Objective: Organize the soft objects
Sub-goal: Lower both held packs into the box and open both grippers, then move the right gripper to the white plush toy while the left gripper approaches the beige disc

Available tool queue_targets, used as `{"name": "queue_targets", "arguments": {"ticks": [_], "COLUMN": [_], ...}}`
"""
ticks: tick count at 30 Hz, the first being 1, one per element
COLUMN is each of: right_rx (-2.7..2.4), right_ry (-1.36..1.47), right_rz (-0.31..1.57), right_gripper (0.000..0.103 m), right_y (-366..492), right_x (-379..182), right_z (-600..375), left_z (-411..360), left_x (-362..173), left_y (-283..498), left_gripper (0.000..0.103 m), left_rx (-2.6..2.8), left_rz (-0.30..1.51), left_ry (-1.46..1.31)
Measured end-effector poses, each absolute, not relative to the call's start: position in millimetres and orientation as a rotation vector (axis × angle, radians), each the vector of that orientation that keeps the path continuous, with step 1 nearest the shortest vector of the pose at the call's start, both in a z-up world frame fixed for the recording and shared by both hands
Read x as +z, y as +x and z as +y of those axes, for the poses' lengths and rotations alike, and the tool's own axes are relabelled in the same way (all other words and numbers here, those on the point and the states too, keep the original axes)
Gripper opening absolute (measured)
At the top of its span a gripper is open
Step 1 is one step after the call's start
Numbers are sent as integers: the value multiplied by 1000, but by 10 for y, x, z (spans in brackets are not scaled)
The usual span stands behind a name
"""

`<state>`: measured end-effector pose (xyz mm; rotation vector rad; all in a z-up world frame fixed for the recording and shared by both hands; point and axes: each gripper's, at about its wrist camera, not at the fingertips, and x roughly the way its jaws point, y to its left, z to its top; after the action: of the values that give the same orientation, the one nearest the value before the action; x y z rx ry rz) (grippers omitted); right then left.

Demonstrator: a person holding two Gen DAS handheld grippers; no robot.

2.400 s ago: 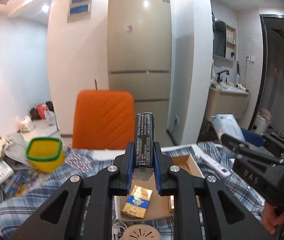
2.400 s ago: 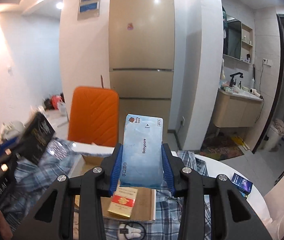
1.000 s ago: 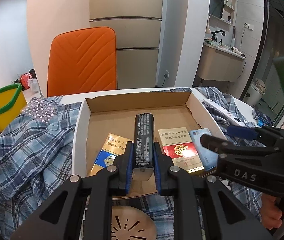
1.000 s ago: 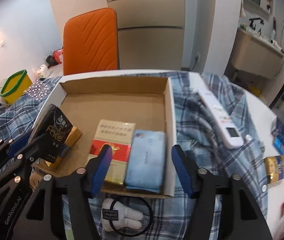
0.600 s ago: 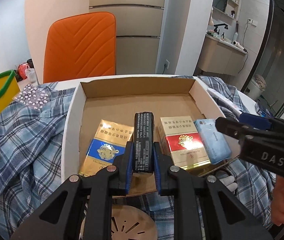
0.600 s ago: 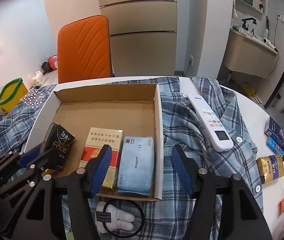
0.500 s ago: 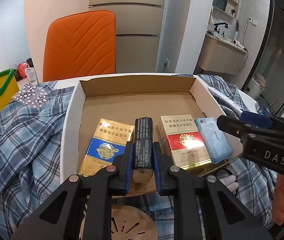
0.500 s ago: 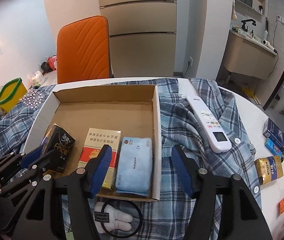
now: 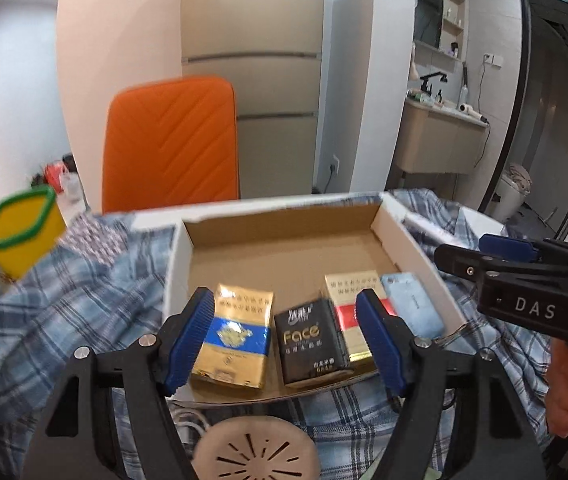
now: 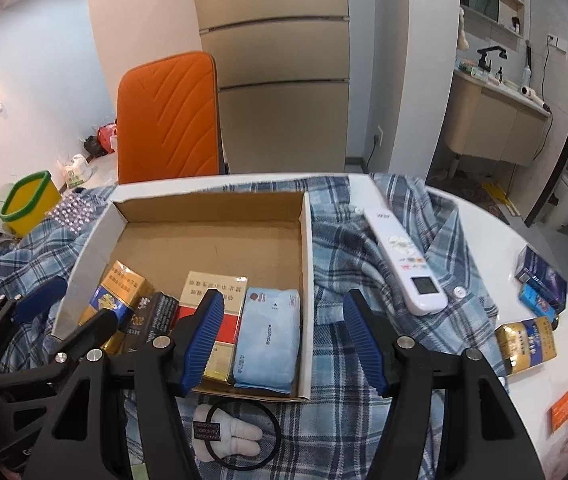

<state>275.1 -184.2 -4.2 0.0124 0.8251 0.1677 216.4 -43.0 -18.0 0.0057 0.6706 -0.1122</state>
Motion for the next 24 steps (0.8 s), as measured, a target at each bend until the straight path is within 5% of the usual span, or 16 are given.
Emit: {"name": "queue_targets", "arguments": {"ticks": [13, 24], "right_rx": [185, 195], "right_ry": [19, -31], "right_rz": [686, 599], "right_gripper": [65, 67], "right_y": [2287, 1813], "right_x": [459, 672], "right_z": [-1901, -1799], "left_z": [-84, -7], "left_x": [508, 497], "left_y": [1500, 1091], "left_gripper": [96, 97], "left_rx": [-59, -53], "left_rz": [442, 399], "left_ry": [-61, -52]}}
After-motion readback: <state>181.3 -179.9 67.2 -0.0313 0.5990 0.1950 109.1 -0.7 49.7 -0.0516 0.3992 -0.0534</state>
